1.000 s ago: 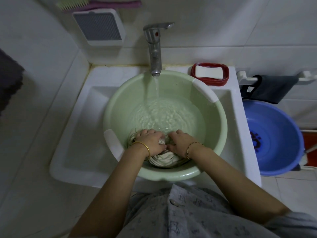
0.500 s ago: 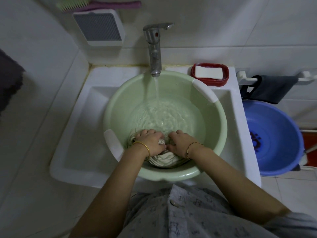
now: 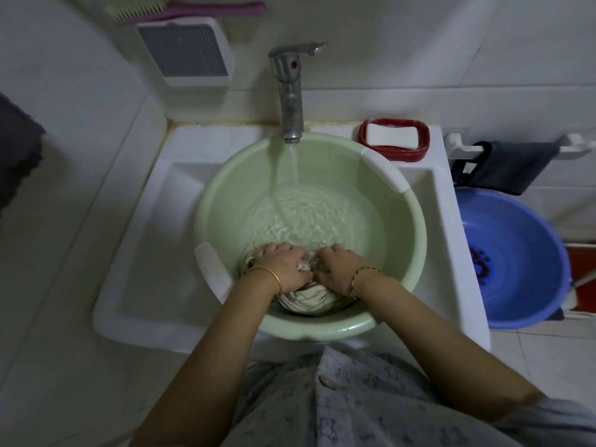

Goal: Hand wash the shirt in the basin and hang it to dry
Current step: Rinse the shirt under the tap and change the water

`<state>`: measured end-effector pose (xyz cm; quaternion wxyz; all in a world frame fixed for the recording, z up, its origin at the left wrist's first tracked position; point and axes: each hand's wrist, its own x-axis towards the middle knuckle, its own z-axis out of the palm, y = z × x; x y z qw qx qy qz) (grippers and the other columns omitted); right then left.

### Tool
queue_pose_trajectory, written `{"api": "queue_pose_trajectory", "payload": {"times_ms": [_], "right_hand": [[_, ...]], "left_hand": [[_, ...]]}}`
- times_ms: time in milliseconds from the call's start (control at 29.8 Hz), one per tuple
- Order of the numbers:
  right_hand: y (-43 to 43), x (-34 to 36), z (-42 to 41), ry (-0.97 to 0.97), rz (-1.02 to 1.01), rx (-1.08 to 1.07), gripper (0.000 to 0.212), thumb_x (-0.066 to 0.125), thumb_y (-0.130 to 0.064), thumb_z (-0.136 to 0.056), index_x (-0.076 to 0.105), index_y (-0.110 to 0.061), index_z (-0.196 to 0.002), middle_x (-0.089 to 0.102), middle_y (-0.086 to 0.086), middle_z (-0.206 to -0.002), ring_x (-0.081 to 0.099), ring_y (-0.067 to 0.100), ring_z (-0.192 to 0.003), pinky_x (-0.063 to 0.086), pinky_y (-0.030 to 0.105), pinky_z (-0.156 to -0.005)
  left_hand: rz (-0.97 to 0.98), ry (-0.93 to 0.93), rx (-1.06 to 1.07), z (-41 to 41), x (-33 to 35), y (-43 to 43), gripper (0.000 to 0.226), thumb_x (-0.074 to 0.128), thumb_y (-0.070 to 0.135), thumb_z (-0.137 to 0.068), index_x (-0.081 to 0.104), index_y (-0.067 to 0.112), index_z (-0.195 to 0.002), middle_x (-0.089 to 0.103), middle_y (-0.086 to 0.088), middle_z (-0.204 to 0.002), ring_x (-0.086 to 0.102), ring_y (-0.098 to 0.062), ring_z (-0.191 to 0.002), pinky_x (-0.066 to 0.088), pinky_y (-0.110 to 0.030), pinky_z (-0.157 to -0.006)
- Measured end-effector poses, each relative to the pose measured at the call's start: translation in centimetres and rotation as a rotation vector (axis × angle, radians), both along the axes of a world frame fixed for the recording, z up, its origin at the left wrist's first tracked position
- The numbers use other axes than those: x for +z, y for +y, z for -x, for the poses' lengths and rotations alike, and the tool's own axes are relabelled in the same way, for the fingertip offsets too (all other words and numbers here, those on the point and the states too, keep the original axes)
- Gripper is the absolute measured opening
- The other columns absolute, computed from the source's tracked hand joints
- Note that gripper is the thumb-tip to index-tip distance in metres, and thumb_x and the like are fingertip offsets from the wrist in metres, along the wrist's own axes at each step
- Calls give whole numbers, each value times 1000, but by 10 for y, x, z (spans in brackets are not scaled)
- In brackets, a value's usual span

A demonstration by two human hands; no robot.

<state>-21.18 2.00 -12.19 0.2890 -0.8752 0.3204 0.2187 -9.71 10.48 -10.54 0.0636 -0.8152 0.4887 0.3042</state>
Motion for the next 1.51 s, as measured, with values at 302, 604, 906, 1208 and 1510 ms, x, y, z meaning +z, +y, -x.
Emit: {"api": "queue_pose_trajectory", "payload": {"times_ms": [302,604,906,1208,1510], "right_hand": [[0,0,1,4,5,6,49,48,-43,-93,43,-13,-130,43,14,-130,47,34,-119,40,39,-98],[0,-1,-1,12,9,8,47,47,-43,-93,43,-12,-128,43,14,-129,48,34,-117,41,41,-98],[-1,-2,0,-1,10,7,46,48,-42,-93,44,-11,-127,44,15,-128,48,35,-117,40,41,-98],[-1,-4,0,-7,14,8,47,48,-41,-93,44,-12,-130,43,15,-129,47,35,-118,40,42,-99],[-1,-2,-1,-70,52,-12,45,48,-38,-93,45,-11,-128,45,15,-126,49,35,-115,42,42,-96]], "left_hand": [[-2,-6,1,0,0,0,51,51,46,-88,41,33,-136,36,-2,-145,30,-26,-133,20,-35,-110],[-2,-7,-3,0,0,0,51,51,46,-87,41,33,-136,37,-1,-145,29,-26,-133,20,-36,-110],[-6,-3,-6,0,0,-1,49,51,45,-87,42,34,-135,37,-1,-144,29,-26,-133,20,-36,-110],[-5,-3,-4,-1,-2,-1,49,51,45,-87,42,33,-134,38,-2,-143,30,-27,-132,21,-35,-110],[37,2,25,-2,-7,-2,49,52,42,-87,44,31,-134,39,-3,-142,31,-27,-132,23,-35,-110]]}}
